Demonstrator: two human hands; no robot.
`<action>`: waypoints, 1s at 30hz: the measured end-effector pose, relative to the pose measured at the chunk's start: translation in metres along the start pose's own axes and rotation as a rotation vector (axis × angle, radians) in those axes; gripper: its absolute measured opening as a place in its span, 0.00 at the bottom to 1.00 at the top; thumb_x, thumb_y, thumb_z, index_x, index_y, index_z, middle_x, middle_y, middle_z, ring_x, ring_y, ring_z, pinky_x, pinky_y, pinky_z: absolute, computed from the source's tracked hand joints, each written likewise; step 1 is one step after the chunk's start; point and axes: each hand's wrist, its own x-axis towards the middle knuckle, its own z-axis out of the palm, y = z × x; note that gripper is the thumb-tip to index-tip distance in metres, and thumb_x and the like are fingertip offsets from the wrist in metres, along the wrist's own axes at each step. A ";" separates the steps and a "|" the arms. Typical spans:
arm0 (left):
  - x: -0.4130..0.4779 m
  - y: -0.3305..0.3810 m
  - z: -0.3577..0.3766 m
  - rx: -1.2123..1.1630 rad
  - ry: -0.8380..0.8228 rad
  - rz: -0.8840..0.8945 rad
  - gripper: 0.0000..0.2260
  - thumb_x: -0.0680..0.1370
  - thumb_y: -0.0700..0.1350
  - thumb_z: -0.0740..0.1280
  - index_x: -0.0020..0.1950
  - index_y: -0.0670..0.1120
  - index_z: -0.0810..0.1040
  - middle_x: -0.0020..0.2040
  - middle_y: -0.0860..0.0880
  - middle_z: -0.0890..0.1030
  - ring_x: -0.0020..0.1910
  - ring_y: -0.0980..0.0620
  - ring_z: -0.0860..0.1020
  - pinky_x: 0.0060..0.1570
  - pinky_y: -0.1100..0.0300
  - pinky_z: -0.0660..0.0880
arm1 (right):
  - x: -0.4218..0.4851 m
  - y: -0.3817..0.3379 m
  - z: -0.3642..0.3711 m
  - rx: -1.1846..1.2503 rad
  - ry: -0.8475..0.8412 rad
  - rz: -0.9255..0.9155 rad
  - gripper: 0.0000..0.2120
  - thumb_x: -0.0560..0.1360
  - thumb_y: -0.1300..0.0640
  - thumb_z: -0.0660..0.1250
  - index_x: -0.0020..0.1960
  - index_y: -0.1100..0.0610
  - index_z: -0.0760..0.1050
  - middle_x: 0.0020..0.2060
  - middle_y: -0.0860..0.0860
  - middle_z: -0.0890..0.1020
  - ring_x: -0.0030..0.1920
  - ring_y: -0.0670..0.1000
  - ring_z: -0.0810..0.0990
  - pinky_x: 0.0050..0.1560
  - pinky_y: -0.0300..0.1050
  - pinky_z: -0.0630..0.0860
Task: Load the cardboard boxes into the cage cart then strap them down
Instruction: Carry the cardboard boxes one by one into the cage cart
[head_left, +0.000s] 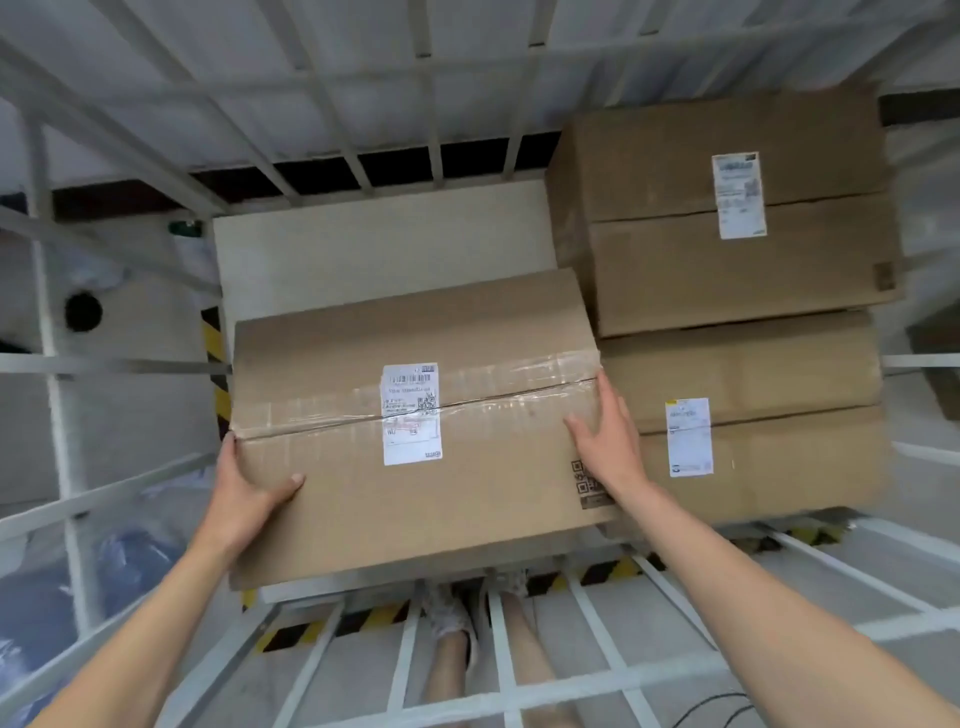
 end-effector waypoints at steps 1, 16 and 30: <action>0.011 -0.005 0.008 0.033 0.012 0.009 0.49 0.69 0.45 0.80 0.80 0.51 0.52 0.76 0.43 0.66 0.72 0.42 0.68 0.72 0.42 0.65 | 0.008 0.005 0.010 0.005 0.010 0.014 0.37 0.78 0.57 0.68 0.81 0.53 0.52 0.78 0.52 0.62 0.77 0.52 0.60 0.74 0.43 0.54; -0.019 -0.037 0.137 0.935 -0.229 0.324 0.53 0.71 0.67 0.69 0.76 0.57 0.30 0.73 0.40 0.22 0.73 0.36 0.24 0.70 0.25 0.44 | -0.038 0.078 0.099 -0.865 -0.305 -0.138 0.53 0.73 0.32 0.65 0.78 0.45 0.29 0.71 0.62 0.21 0.74 0.68 0.26 0.75 0.69 0.42; 0.133 0.162 0.097 0.893 -0.147 0.323 0.51 0.69 0.59 0.77 0.80 0.62 0.43 0.79 0.43 0.31 0.78 0.39 0.32 0.70 0.25 0.51 | 0.150 -0.073 0.040 -0.713 -0.210 -0.209 0.56 0.66 0.37 0.76 0.80 0.41 0.42 0.79 0.57 0.33 0.77 0.65 0.32 0.75 0.69 0.42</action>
